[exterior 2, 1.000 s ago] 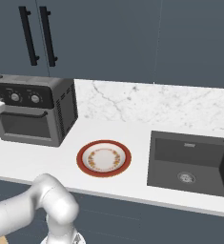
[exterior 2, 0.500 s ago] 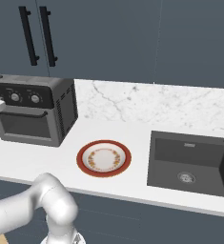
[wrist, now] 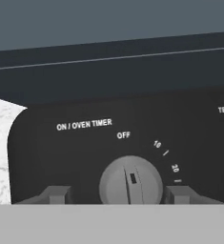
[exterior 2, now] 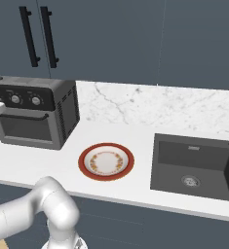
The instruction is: Pick up the kebab skewer and baguette bread, and place them inside the toaster oven. Close the toaster oven door and start by setting the timer.
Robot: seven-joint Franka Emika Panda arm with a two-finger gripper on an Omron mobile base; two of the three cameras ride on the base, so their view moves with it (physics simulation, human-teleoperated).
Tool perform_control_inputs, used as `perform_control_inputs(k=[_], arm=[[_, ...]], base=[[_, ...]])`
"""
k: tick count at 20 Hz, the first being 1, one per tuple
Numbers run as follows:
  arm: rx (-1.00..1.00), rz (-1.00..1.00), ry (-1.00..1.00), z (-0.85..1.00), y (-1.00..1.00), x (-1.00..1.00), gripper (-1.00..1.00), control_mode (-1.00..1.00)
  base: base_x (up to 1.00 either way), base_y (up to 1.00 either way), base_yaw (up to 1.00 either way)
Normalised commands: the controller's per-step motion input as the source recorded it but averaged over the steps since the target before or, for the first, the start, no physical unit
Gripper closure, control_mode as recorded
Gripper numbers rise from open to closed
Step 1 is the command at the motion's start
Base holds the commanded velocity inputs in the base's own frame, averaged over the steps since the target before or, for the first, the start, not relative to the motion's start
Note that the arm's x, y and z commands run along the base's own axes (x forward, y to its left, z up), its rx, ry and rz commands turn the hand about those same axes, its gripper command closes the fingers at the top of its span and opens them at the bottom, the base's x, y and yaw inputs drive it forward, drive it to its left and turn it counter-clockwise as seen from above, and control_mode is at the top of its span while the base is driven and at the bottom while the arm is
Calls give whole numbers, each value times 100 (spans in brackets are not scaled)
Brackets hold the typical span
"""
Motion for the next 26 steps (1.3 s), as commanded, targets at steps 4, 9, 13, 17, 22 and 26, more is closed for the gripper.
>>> perform_control_inputs(k=[4, 9, 13, 17, 22, 26], arm=[[0, 0, -4, 0, 0, 3, 100, -100], [0, 0, -9, -1, 0, 0, 100, -100], [1, 0, -9, 0, 0, 0, 100, -100], [7, 0, -15, 0, 0, 1, 100, -100], [19, -1, -26, 0, 0, 0, 100, -100], [25, 0, -24, 2, 0, 0, 100, -100]], base=[[0, 0, 0], [0, 0, 0], [0, 0, 0], [0, 0, 0], [0, 0, 0], [0, 0, 0]])
